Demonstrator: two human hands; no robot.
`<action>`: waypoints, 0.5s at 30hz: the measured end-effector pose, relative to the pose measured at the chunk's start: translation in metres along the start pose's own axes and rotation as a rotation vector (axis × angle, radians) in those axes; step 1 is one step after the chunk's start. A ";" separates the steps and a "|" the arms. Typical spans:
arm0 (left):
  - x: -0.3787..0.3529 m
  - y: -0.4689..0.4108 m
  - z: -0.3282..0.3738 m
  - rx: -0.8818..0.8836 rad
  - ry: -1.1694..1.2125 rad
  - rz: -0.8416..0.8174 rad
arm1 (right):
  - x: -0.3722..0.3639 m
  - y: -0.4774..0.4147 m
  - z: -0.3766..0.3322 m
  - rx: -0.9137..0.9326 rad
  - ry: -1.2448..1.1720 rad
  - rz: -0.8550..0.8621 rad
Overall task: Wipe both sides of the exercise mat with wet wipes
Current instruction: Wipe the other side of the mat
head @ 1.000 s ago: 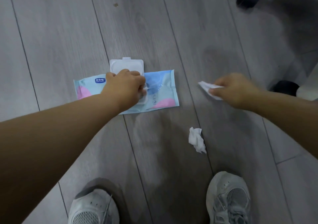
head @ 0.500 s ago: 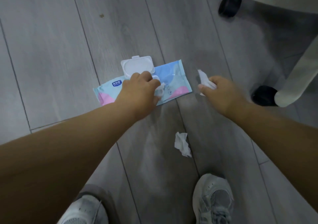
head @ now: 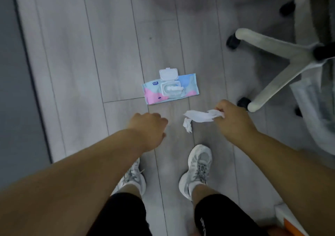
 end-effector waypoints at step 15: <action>0.205 0.370 0.018 0.215 0.805 0.635 | 0.220 0.329 -0.269 0.392 -0.196 -0.061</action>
Point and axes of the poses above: each hand's wrist, its own y-axis away from the middle knuckle, its own x-axis out of the back of the hand, z = x × y, the point moved 10 cm from there along -y, towards the middle knuckle, and after that the axes turned 11 degrees about -x, right-handed, at the moved point
